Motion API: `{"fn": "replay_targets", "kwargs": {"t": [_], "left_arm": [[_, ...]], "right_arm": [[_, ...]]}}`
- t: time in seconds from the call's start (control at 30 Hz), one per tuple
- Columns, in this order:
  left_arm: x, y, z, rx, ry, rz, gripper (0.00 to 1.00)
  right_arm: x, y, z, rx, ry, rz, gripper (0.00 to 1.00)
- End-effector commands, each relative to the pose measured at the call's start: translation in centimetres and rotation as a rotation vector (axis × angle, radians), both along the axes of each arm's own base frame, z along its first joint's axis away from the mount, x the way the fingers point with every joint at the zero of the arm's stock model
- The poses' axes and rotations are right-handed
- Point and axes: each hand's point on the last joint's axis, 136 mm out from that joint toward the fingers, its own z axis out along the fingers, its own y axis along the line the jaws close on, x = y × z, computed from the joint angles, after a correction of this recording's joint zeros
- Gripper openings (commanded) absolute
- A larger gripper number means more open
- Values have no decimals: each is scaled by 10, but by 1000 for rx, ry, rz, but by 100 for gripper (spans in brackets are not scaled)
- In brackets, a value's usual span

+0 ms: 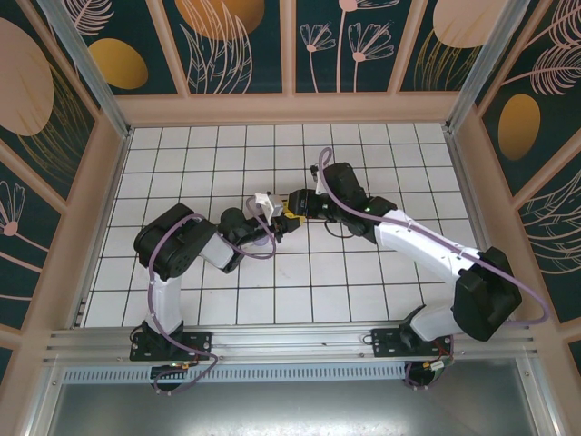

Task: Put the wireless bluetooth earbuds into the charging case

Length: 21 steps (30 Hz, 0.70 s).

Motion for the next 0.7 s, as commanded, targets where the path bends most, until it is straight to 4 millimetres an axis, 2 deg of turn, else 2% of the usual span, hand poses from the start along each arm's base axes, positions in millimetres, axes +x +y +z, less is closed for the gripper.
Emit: {"fn": "replay_targets", "kwargs": {"t": [0.0, 0.17, 0.27, 0.43, 0.67], "left_arm": [[-11, 2, 50, -145, -183, -28, 0], [-11, 2, 50, -145, -176, -30, 0], [-11, 2, 49, -144, -175, -30, 0], [-11, 2, 52, -149, -178, -32, 0], [-12, 2, 52, -148, -174, -37, 0]], "right_arm": [[5, 4, 8, 26, -23, 16, 45], [0, 1, 12, 24, -32, 23, 43], [-1, -8, 13, 6, -42, -4, 43], [3, -20, 17, -23, -66, -53, 48], [9, -12, 25, -25, -83, -27, 48]]}}
